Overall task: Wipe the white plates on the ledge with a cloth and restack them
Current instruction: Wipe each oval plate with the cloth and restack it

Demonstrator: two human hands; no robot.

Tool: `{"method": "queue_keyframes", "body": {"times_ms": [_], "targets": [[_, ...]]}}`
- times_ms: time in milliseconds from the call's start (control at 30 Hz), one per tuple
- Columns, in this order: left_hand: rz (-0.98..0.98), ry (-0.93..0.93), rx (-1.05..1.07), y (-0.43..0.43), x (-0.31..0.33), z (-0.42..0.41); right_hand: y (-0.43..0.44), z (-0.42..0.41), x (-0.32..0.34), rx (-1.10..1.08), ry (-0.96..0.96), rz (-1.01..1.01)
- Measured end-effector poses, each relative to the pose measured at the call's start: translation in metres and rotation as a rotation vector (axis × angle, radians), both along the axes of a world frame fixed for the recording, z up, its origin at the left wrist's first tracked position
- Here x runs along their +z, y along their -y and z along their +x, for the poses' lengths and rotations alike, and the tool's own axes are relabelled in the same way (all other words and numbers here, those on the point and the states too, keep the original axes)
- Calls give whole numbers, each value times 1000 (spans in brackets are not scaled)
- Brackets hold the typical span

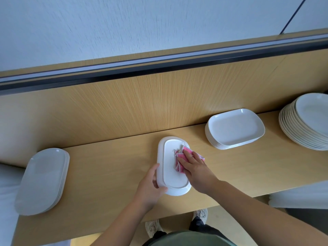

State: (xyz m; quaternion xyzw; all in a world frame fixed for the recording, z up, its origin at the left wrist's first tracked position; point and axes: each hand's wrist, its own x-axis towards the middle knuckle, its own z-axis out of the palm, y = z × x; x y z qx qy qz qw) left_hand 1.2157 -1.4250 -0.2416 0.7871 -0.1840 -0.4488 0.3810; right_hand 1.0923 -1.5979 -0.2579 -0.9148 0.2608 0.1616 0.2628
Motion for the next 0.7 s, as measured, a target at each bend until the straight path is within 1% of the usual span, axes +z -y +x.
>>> {"method": "queue_keyframes", "body": {"times_ms": [100,267,367,567,600,700], "targets": [[-17,-20,2,2,1,-1,3,2,0,5,18,47],[-21,-57,58,3,-2,-3,-10,-5,0,-34,137,80],[-30,-105,109,4,-1,-5,-23,-15,-7,-77,163,123],[-18,-197,147,6,2,-3,-43,-30,-3,-117,207,179],[-14,-209,149,7,4,-2,-46,-34,-1,-107,205,174],[-8,-227,121,9,6,3,-49,-43,-4,-13,266,74]]}}
